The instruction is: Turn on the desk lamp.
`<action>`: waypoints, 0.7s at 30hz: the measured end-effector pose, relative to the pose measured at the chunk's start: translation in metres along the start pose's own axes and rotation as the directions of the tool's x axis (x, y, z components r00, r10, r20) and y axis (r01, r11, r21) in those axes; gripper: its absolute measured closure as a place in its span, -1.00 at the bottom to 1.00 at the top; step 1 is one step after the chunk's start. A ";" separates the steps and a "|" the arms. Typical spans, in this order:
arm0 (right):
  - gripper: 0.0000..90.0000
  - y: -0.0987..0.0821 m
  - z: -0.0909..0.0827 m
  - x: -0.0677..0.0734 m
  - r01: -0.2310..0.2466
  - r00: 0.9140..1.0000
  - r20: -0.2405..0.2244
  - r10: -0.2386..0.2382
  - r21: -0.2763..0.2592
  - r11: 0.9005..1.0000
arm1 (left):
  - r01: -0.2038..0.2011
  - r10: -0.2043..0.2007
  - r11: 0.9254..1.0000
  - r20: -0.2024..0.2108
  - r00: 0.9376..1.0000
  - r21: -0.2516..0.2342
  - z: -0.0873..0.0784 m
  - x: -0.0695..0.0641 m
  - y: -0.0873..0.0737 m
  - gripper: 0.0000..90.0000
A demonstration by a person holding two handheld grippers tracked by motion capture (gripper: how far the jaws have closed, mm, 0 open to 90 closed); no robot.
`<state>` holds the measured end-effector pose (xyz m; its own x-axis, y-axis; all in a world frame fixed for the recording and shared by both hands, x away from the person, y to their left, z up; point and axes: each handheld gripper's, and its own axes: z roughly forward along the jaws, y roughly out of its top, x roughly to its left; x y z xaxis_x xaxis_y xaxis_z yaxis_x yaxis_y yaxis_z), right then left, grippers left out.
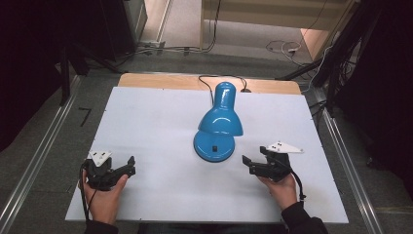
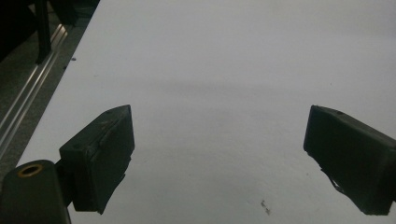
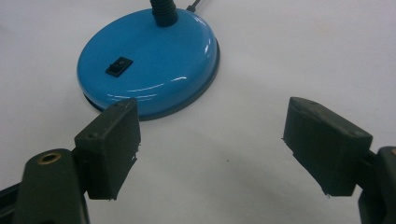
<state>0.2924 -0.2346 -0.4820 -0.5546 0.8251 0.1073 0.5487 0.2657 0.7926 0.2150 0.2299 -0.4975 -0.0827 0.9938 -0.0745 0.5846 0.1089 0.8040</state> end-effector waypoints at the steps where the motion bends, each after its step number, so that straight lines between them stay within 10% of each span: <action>1: -0.61 0.000 0.001 0.001 0.002 1.000 -0.004 -0.002 0.001 1.000 | 0.001 -0.001 1.000 0.000 1.000 0.000 0.000 0.000 0.000 -0.79; 21: -0.54 0.005 0.008 0.011 0.021 0.999 -0.026 -0.021 0.005 1.000 | 0.008 -0.008 1.000 0.004 1.000 0.003 0.000 0.001 0.000 -0.79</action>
<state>0.2943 -0.2201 -0.4815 -0.5824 0.8059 0.1062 0.5401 0.2860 0.7915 0.2151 0.2308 -0.4978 -0.0846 0.9929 -0.0834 0.5867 0.1173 0.8013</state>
